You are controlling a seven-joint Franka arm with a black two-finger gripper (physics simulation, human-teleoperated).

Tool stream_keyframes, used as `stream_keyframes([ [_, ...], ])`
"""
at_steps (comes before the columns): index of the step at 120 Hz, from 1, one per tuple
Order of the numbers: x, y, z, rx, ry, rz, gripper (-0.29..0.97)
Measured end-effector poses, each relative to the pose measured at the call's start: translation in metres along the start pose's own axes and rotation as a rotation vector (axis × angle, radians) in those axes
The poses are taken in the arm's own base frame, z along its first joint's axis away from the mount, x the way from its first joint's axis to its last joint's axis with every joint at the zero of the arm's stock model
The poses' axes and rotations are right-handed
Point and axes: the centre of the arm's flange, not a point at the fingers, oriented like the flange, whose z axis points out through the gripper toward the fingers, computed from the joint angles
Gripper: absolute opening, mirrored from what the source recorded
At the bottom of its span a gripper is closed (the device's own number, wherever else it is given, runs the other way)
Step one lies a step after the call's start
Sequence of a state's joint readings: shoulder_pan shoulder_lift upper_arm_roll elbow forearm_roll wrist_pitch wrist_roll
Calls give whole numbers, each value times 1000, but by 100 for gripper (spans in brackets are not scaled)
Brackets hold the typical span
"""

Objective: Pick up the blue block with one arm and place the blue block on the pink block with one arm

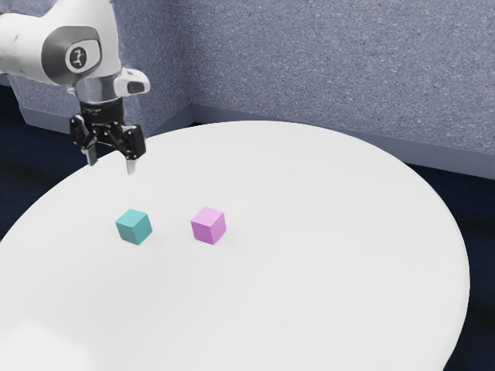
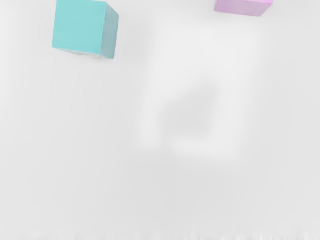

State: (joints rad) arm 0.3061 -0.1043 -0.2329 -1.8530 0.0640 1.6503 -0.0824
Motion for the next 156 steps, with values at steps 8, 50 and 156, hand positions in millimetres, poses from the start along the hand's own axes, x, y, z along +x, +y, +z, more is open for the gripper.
stream_keyframes([
  [8,15,-1,35,-1,-9,62,68],
  [50,111,-72,170,-25,112,299,68],
  [156,132,-111,234,-92,133,307,68],
])
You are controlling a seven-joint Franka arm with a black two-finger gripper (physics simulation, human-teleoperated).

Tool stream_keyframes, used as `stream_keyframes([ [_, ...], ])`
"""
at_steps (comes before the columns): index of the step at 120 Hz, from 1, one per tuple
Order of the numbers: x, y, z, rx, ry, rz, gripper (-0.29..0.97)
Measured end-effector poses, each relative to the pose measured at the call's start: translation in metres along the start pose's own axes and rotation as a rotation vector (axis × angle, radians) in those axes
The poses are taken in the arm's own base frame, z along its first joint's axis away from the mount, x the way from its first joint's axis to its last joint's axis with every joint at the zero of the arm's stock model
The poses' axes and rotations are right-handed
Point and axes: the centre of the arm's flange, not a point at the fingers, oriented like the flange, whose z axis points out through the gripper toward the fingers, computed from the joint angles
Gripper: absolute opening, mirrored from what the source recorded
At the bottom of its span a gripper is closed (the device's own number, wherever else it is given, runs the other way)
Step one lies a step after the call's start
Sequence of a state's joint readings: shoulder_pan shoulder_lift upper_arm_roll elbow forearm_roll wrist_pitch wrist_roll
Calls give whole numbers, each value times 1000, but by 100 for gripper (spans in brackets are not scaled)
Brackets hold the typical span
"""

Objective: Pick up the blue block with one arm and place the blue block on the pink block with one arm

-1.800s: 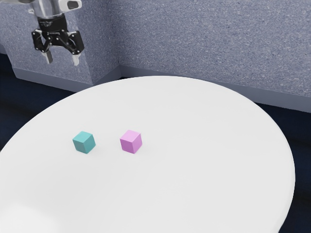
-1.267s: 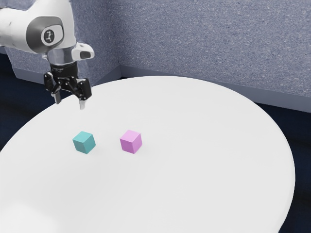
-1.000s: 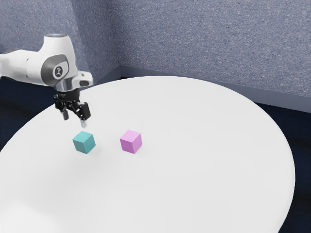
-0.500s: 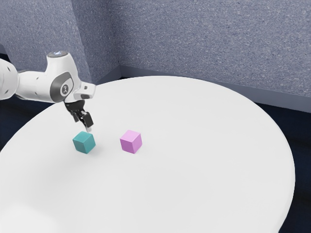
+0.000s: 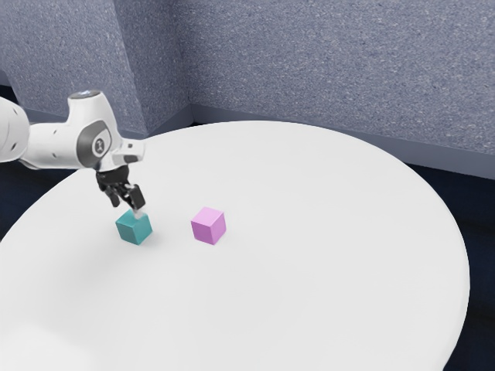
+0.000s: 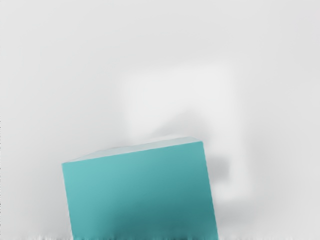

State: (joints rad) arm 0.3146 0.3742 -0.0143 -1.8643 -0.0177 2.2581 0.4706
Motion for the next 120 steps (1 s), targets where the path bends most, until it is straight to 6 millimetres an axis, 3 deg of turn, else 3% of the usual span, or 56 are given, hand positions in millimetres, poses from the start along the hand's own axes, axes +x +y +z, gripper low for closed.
stream_keyframes([
  [53,-14,15,0,-55,-48,-2,68],
  [74,2,8,2,-58,-54,24,68],
  [120,12,-2,13,-82,-93,82,68],
])
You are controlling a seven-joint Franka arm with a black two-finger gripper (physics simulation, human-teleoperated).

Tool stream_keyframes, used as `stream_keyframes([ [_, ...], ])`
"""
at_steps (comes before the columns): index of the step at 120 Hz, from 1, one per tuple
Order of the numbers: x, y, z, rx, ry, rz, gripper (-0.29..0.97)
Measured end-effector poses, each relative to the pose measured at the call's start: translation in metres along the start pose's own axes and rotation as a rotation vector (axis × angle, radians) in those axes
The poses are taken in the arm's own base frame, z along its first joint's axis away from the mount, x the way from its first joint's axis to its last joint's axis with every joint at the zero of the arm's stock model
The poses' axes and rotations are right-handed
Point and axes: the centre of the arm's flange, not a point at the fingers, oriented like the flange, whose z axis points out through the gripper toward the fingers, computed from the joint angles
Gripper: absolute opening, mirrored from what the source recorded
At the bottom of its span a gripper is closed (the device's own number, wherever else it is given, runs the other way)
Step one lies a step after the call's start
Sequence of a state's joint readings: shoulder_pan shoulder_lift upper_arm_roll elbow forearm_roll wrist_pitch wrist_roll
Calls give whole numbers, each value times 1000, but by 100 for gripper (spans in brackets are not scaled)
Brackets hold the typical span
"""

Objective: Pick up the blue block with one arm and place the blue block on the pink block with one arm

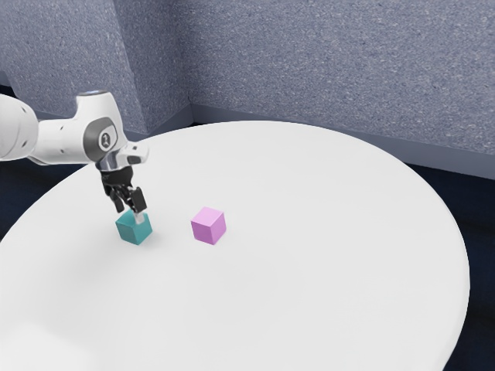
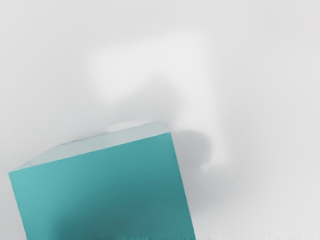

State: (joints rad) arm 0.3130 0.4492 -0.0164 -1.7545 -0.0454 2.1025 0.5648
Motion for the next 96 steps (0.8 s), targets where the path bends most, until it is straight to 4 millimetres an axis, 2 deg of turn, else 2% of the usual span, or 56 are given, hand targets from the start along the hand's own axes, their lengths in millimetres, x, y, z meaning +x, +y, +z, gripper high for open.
stream_keyframes([
  [75,-1,-1,2,-10,-12,5,68],
  [96,5,-5,5,0,0,-11,68],
])
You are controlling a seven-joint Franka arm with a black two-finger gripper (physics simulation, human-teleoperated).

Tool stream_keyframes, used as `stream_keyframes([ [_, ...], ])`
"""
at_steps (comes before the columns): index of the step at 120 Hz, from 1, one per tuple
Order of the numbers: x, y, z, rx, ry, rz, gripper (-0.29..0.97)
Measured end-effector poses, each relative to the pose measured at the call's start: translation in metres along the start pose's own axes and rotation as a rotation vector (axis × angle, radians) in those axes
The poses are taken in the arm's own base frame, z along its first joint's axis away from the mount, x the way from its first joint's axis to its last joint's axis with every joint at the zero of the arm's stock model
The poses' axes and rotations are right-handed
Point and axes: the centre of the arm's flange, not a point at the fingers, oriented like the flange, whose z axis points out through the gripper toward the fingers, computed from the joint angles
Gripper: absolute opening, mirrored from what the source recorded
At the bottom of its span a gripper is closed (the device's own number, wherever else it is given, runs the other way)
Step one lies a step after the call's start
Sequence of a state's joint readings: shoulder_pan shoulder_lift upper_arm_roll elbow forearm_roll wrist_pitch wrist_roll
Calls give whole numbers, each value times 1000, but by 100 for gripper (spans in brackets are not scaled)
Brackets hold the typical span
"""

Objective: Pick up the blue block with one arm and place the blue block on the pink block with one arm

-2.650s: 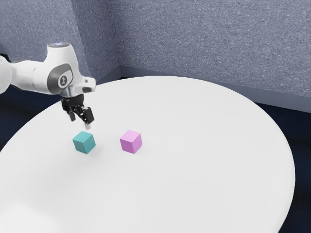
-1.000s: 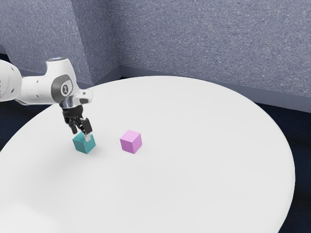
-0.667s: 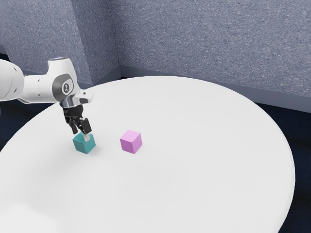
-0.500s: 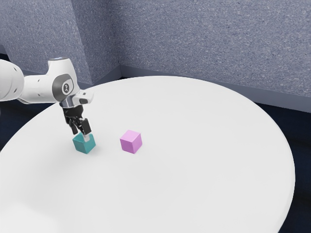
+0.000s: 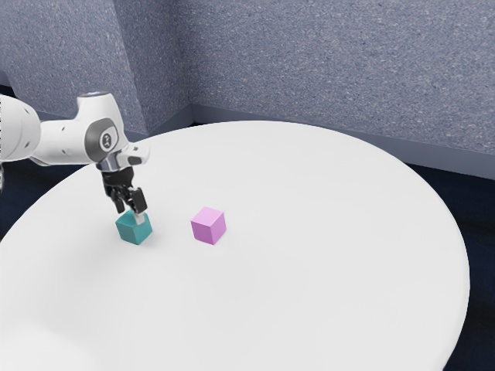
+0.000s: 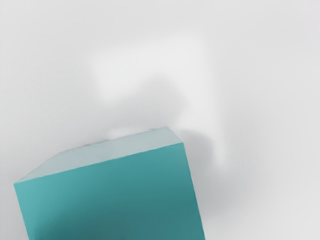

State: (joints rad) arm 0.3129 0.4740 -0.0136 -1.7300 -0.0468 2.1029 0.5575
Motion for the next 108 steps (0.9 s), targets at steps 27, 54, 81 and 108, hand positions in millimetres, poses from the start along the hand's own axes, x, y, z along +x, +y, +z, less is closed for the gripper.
stream_keyframes([
  [27,-2,-7,3,6,2,-26,68],
  [54,-2,-9,8,5,0,-40,68],
  [81,0,-10,18,2,-1,-48,68],
  [108,4,-12,28,-1,-3,-57,68],
])
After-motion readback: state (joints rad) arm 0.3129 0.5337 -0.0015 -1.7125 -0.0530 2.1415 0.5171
